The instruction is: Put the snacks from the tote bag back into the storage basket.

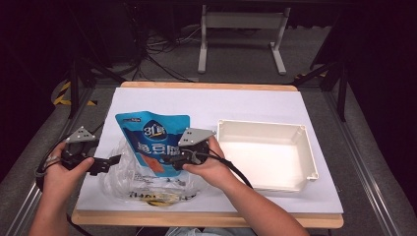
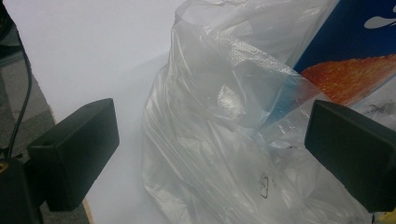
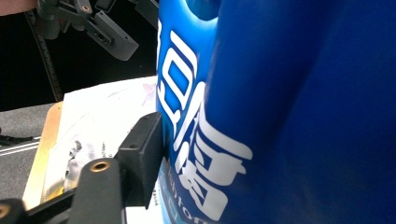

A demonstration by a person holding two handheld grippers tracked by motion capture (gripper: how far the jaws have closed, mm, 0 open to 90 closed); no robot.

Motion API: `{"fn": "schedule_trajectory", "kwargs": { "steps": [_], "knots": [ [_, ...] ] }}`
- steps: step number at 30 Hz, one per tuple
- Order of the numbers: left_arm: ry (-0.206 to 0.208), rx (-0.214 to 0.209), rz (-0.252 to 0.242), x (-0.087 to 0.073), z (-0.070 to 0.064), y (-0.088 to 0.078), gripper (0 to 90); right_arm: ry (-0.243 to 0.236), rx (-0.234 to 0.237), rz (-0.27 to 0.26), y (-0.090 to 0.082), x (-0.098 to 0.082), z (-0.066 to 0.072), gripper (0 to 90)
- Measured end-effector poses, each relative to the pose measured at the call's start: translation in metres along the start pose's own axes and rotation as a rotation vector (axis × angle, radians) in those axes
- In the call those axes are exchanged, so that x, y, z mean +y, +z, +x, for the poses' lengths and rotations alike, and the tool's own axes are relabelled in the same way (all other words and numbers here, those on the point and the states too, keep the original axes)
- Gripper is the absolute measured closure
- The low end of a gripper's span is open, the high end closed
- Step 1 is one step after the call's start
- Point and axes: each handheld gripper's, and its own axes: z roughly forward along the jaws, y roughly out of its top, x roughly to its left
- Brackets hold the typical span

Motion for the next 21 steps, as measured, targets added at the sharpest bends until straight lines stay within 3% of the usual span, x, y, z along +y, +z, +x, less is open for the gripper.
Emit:
{"fn": "schedule_trajectory", "kwargs": {
  "steps": [12, 21],
  "knots": [
    [-0.001, 0.003, -0.006, -0.0001, 0.0002, -0.0005, 3.9, -0.01, 0.009, 0.005, 0.0006, 0.0007, -0.0007, 55.7],
    [-0.007, 0.0, -0.005, -0.0006, 0.0013, -0.0017, 3.9, -0.011, 0.008, 0.02, 0.0003, 0.0042, 0.0021, 59.6]
  ]
}}
